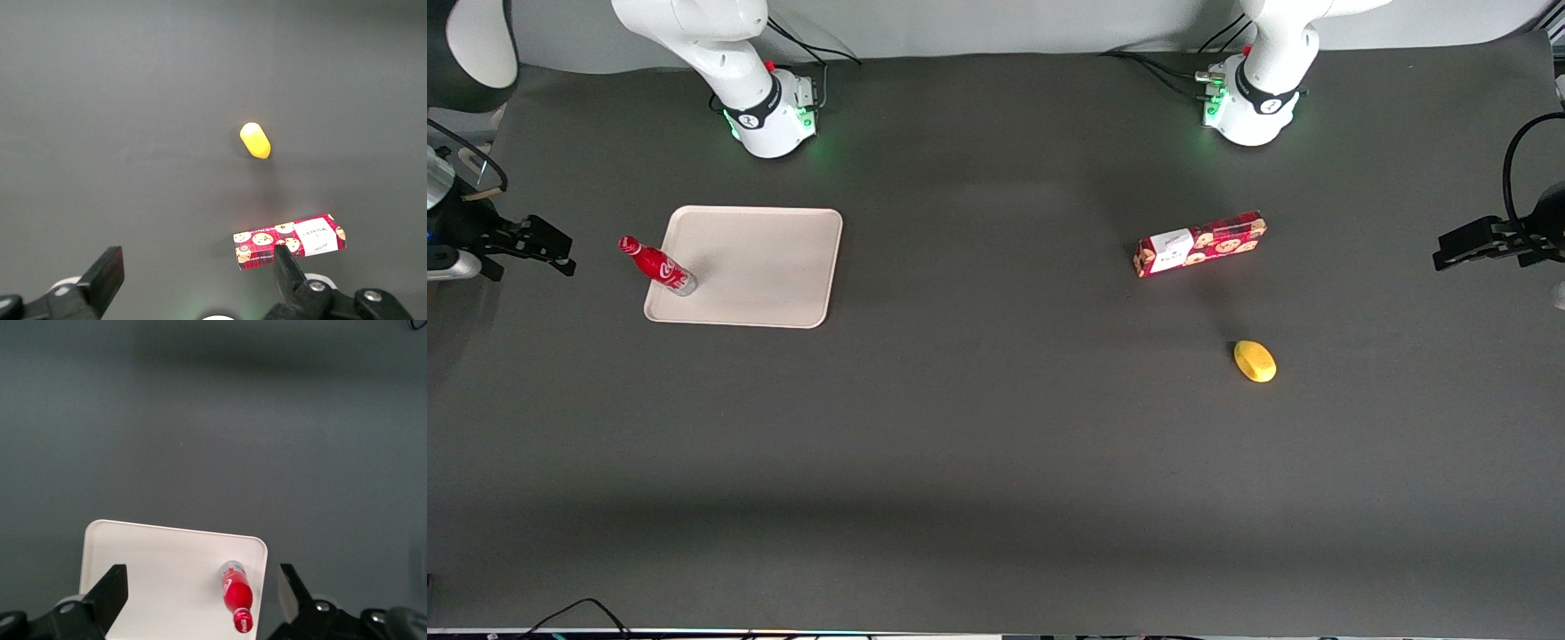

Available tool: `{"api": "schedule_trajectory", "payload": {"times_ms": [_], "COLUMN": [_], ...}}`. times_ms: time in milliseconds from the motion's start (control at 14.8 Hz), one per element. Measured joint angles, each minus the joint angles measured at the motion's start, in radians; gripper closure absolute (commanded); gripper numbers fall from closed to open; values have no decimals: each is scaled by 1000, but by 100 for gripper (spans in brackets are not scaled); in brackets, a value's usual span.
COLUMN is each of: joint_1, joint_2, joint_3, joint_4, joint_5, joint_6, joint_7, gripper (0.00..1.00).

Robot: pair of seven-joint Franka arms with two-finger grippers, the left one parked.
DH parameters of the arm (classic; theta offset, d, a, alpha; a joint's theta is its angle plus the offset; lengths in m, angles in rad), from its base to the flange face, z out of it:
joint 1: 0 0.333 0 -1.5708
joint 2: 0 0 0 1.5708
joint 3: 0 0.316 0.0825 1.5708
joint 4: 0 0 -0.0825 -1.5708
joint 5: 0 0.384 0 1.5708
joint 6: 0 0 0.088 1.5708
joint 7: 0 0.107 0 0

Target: Place coke bottle on tray

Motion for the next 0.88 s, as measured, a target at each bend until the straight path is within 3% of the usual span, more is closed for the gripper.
{"api": "schedule_trajectory", "payload": {"times_ms": [541, 878], "joint_1": [-1, -26], "joint_2": [180, 248], "joint_3": [127, 179], "joint_4": [349, 445], "joint_5": [27, 27], "joint_6": [-176, -201], "joint_7": [155, 205], "gripper": [0, 0]}}
